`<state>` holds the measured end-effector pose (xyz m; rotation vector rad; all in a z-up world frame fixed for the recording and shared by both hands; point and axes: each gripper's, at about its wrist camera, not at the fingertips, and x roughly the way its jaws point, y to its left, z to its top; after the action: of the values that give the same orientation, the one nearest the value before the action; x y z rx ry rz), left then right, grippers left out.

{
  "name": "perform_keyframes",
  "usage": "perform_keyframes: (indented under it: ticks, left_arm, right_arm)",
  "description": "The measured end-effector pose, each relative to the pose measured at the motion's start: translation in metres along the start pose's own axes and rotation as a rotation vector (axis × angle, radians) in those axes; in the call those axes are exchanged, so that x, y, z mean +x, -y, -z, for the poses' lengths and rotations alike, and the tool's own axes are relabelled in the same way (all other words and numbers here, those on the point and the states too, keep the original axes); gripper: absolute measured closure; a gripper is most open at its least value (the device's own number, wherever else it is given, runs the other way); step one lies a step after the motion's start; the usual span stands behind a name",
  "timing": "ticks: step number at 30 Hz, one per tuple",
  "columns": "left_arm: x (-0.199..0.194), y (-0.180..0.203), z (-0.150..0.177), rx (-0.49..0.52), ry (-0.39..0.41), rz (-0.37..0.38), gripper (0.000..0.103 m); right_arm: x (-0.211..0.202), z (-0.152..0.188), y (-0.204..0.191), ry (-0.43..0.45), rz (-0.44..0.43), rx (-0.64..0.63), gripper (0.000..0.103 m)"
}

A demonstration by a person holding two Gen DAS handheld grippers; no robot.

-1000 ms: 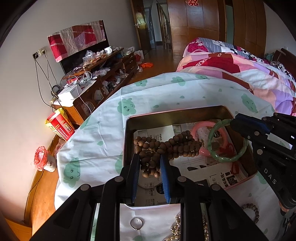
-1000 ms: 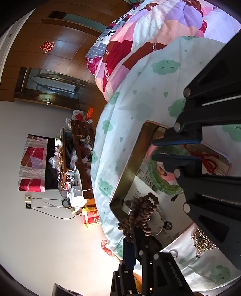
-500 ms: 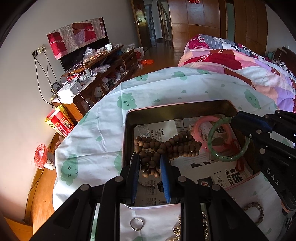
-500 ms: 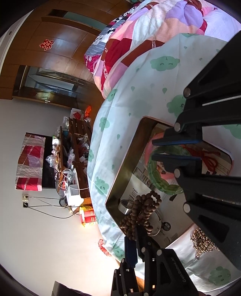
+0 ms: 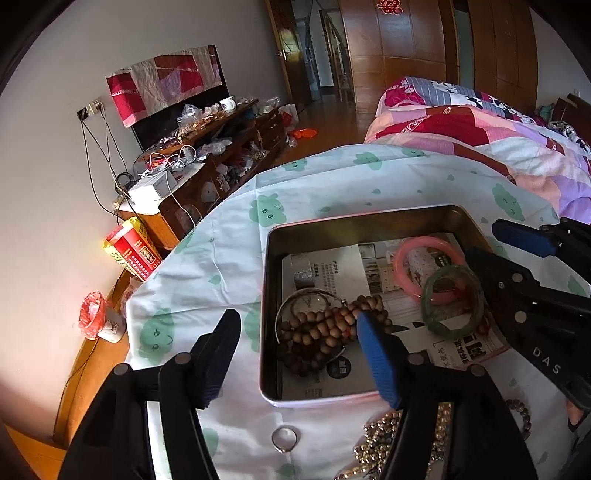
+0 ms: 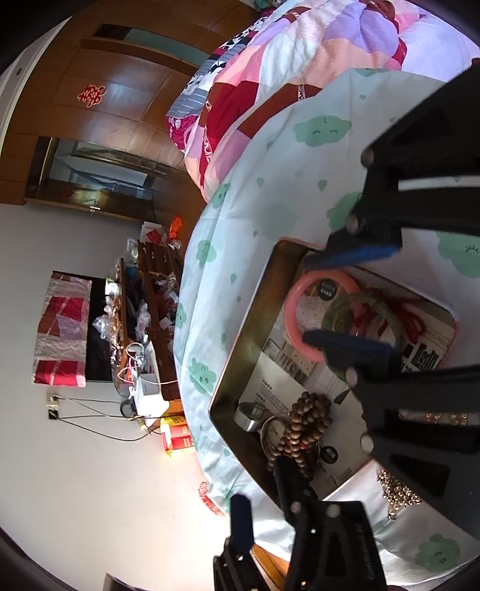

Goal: Organize jewelry
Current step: 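Open both tools to drop the beads and bangle into the tin, then move the right tool to the dark bead bracelet while the left tool approaches the gold chain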

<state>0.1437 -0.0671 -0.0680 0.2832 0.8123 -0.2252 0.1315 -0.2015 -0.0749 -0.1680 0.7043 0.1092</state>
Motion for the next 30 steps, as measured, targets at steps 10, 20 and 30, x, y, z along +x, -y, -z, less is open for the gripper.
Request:
perform_keyframes:
  ticks: [10, 20, 30]
  left_arm:
    - [-0.009, -0.006, 0.011, -0.035, -0.013, -0.006, 0.037]
    - [-0.036, -0.022, 0.035, -0.097, 0.002, -0.003, 0.037]
    - [-0.055, -0.035, 0.076, -0.146, -0.012, -0.031, 0.036]
  right_arm:
    - [-0.019, 0.008, 0.000, 0.023, -0.006, 0.027, 0.053]
    - [-0.039, 0.024, 0.002, 0.029, -0.011, 0.047, 0.048]
    - [-0.054, 0.048, -0.001, 0.015, -0.021, 0.059, 0.045]
